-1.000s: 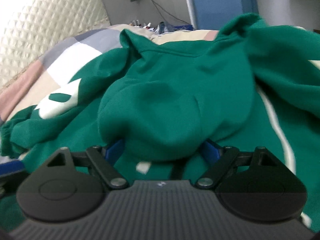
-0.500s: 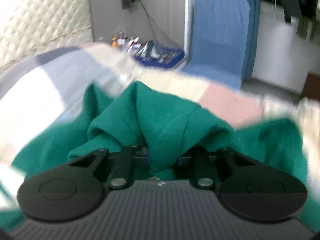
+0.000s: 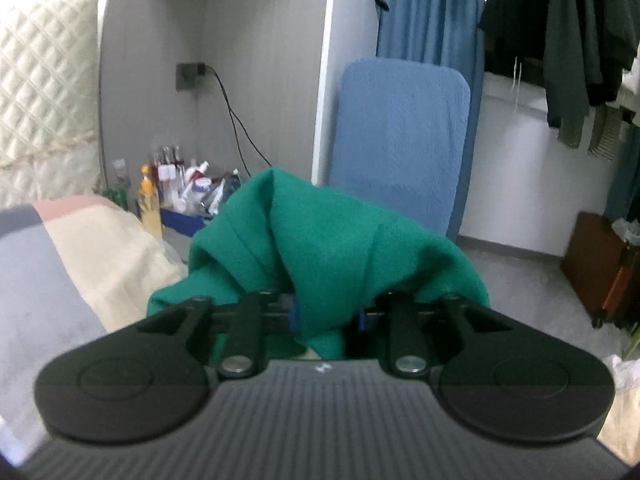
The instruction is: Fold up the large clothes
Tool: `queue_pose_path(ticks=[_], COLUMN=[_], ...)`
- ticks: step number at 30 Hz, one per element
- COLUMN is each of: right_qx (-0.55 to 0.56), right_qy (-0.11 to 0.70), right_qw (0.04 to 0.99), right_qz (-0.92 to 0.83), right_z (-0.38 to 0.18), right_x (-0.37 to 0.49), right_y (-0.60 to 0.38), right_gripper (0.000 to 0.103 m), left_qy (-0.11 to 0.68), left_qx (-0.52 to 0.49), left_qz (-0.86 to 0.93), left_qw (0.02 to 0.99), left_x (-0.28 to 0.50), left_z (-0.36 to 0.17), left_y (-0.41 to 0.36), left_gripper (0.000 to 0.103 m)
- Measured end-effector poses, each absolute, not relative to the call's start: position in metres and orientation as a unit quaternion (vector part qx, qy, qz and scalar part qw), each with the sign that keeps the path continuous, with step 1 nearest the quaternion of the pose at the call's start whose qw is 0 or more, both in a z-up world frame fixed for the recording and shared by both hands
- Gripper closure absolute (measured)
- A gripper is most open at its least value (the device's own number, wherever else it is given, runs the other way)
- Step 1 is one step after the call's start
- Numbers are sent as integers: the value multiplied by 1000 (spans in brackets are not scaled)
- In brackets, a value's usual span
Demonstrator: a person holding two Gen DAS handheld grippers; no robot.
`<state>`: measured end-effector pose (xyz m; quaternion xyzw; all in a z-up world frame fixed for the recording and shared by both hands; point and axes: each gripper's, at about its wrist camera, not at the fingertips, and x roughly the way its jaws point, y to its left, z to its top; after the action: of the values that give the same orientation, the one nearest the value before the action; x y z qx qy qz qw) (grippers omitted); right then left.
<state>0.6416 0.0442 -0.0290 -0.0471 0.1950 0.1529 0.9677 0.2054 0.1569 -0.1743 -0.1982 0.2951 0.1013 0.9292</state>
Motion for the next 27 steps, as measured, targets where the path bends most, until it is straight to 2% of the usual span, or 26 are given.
queue_pose_path(ticks=[2,3,4,13,18,27], right_qx=[-28,-20,-12,5,-3,50], right_qy=[205,199,191,212,229,262], right_qw=[965,966,967,960,957,945], right_qz=[163,164,166,182,178,189], right_z=[-34,-33,-32,-6,8,22], right_x=[636,630,622,526,446,310], right_y=[33,31,26,-49,-103,-185], right_gripper=[45,31,27,27,27,27], left_qy=[296,297,297,310,315,318], left_qx=[-198,-198,-198,-205,-195,-147], left_qz=[102,102,102,105,109,117], left_qw=[929,929,928,922,922,929], left_x=[204,205,205,190,179,153], left_z=[-173,-173,-172,-161,-148,-130], left_y=[162,163,163,158,149,120], left_gripper=[35,35,35,35,35,35])
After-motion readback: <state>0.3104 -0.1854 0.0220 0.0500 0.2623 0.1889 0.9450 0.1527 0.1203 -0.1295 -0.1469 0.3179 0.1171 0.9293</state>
